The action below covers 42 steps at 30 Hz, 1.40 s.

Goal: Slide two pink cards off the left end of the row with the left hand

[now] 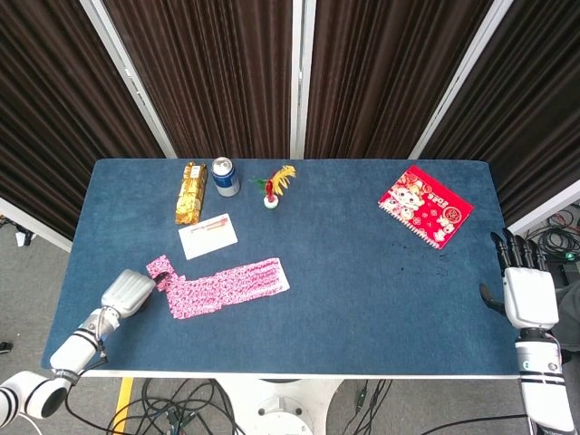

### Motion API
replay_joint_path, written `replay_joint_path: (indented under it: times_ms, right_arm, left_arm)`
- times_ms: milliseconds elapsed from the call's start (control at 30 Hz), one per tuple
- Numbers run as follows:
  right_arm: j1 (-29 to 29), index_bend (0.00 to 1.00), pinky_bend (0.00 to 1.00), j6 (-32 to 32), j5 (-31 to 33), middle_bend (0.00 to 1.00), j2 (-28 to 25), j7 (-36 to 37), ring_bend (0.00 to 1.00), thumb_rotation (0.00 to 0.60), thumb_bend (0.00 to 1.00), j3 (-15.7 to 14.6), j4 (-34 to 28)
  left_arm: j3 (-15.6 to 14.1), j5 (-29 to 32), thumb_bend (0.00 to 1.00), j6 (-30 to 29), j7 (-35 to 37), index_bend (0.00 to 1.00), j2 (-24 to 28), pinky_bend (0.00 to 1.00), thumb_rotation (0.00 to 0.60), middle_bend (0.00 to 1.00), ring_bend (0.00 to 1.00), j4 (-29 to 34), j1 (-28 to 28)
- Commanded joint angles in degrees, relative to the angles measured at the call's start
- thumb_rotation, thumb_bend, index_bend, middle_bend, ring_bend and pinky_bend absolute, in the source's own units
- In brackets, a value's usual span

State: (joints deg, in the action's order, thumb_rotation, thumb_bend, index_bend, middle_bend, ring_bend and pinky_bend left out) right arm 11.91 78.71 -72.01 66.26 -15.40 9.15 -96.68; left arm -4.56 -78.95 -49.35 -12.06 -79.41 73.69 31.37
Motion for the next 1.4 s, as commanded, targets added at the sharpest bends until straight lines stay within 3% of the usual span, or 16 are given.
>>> replay_joint_path:
  times_ms: [33, 533, 1133, 1400]
  right_arm:
    - [0.0, 0.00, 0.00, 0.1, 0.0, 0.00, 0.0, 0.0, 0.00, 0.600, 0.24, 0.0, -0.1]
    - [0.2, 0.00, 0.00, -0.2, 0.3, 0.00, 0.1, -0.4, 0.00, 0.600, 0.24, 0.0, -0.1]
    - [0.3, 0.00, 0.00, -0.3, 0.8, 0.00, 0.1, -0.9, 0.00, 0.600, 0.24, 0.0, -0.3]
    - [0.2, 0.00, 0.00, -0.3, 1.0, 0.00, 0.1, -0.2, 0.00, 0.600, 0.24, 0.0, 0.2]
  left_arm:
    - [-0.4, 0.2, 0.81, 1.6, 0.3, 0.11, 0.0, 0.83, 0.600, 0.85, 0.83, -0.9, 0.4]
    - [0.1, 1.0, 0.81, 2.5, 1.8, 0.10, -1.3, 0.83, 0.600, 0.86, 0.83, -4.2, -0.2]
    - [2.8, 2.9, 0.81, 5.9, 6.2, 0.10, -5.0, 0.82, 0.600, 0.86, 0.83, -13.8, 1.2]
    - [4.2, 1.3, 0.81, 0.3, 6.5, 0.10, -2.7, 0.82, 0.600, 0.85, 0.83, -10.2, 0.5]
